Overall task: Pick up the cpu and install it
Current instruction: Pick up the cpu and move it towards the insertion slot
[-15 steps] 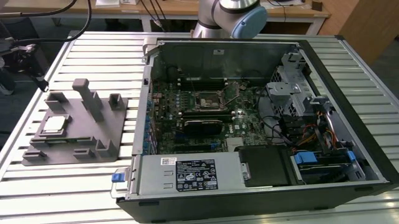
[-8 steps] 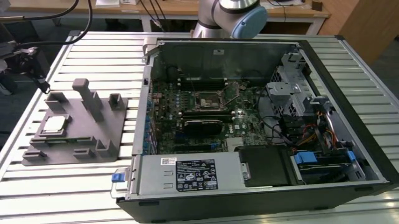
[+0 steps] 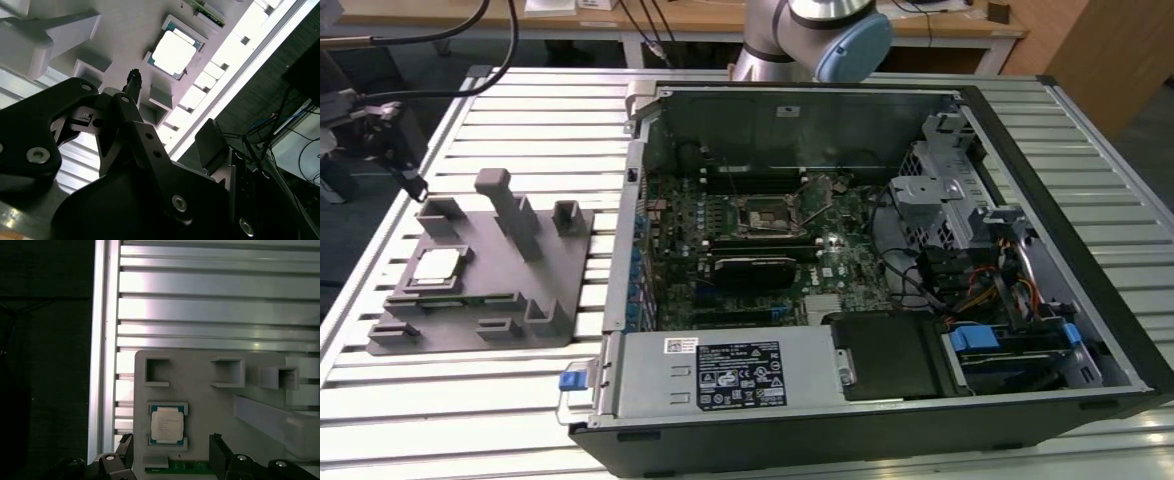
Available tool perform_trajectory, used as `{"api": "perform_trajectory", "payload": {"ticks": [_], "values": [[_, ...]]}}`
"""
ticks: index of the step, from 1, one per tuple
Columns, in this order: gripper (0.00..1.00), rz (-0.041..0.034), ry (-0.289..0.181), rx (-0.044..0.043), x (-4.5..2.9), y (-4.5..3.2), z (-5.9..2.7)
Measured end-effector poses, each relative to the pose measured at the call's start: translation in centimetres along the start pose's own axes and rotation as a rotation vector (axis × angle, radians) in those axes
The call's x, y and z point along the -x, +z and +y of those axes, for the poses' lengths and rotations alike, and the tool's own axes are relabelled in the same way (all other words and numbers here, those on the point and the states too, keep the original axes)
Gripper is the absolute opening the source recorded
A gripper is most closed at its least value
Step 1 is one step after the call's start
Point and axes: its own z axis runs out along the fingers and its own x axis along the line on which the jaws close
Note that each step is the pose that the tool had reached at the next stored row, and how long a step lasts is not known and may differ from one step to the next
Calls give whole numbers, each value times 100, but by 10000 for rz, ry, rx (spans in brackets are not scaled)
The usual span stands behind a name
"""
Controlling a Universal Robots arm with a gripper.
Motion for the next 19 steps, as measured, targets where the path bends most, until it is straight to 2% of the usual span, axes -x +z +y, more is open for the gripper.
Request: {"api": "perform_trajectory", "payload": {"ticks": [13,19], "values": [[70,1,0,-1,-1,58,-2],[70,0,2,-1,-1,110,-4]]}}
